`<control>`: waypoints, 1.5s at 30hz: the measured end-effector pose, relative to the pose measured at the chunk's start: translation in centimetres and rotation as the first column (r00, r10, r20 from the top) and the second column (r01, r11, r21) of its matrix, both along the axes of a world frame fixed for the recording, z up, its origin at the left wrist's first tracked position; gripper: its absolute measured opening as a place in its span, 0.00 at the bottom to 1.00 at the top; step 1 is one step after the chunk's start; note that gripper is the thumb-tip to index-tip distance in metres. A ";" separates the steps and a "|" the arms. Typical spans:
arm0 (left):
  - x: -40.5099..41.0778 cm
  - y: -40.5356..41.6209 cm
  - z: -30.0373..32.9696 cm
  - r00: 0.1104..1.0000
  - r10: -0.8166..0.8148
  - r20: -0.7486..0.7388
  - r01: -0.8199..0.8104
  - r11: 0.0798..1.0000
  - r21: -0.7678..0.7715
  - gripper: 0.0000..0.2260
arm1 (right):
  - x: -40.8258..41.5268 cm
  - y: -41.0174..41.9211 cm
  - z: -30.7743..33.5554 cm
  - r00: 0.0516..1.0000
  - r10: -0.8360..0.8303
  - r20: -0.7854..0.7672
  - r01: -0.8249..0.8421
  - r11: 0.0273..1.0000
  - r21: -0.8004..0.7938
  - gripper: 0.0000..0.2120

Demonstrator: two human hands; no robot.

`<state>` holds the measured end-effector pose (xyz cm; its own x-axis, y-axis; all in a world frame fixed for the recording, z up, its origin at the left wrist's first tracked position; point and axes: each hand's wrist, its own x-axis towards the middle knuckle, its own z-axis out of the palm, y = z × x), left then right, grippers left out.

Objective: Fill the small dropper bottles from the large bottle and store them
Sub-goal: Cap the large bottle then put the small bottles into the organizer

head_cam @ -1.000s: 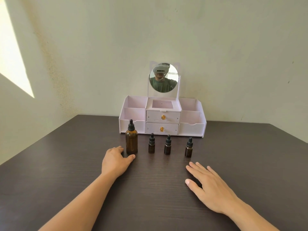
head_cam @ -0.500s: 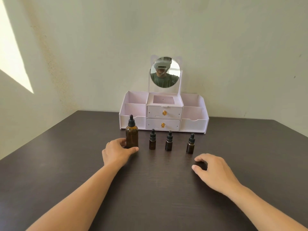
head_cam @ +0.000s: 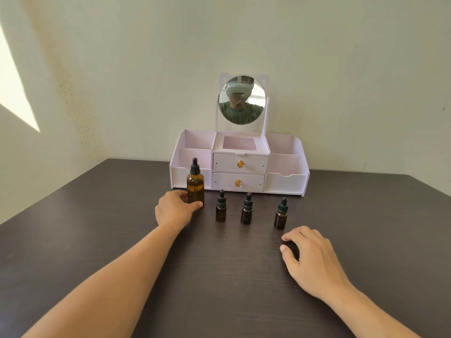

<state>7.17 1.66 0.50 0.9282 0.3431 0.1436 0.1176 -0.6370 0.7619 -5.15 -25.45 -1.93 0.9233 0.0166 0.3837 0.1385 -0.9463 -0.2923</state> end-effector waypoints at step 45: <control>-1.8 -1.5 -1.8 0.917 -0.298 -0.264 0.398 0.721 0.567 0.28 | 6.4 -0.3 7.9 0.989 0.076 -0.130 -0.052 0.983 0.177 0.06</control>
<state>5.38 0.19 -1.28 0.9909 -0.1195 0.0620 -0.1297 -0.9708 0.2020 1.21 -25.80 5.99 0.9661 0.0217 0.2573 0.1450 -0.8702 -0.4709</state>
